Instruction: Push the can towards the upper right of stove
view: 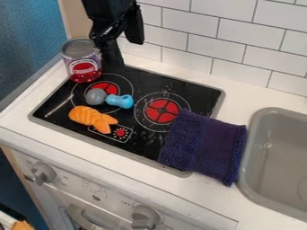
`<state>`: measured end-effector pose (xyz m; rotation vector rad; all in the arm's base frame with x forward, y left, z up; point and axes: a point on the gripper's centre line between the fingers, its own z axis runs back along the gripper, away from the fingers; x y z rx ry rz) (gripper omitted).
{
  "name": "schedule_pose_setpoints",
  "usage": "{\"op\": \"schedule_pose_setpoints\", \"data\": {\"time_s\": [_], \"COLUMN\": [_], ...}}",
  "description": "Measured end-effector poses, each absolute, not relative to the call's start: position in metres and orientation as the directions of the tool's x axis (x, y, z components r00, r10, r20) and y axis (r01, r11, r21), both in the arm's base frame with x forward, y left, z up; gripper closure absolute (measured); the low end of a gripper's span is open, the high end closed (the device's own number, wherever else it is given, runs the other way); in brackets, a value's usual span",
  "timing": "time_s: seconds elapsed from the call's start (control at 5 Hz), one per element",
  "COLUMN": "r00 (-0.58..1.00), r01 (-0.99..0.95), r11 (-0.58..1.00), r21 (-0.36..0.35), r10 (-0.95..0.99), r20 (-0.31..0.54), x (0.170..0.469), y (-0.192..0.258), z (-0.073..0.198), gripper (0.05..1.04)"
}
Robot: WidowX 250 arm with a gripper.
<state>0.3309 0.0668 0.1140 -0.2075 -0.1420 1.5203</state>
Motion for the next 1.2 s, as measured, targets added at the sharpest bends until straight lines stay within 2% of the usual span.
{"op": "schedule_pose_setpoints", "data": {"time_s": [0.4,1.0,1.2], "r00": [0.055,0.028,-0.057], "r01": [-0.983,-0.982,-0.969], "r11": [0.05,0.049,-0.013], "r21": [-0.179,-0.185,-0.247], "r10": [0.998,0.993,0.984], "r20": [-0.022,0.115,0.17], "x": [0.323,0.268,0.26], "y": [0.069,0.097,0.133], "z": [0.102,0.106,0.111], "gripper": [0.083,0.083,0.083]}}
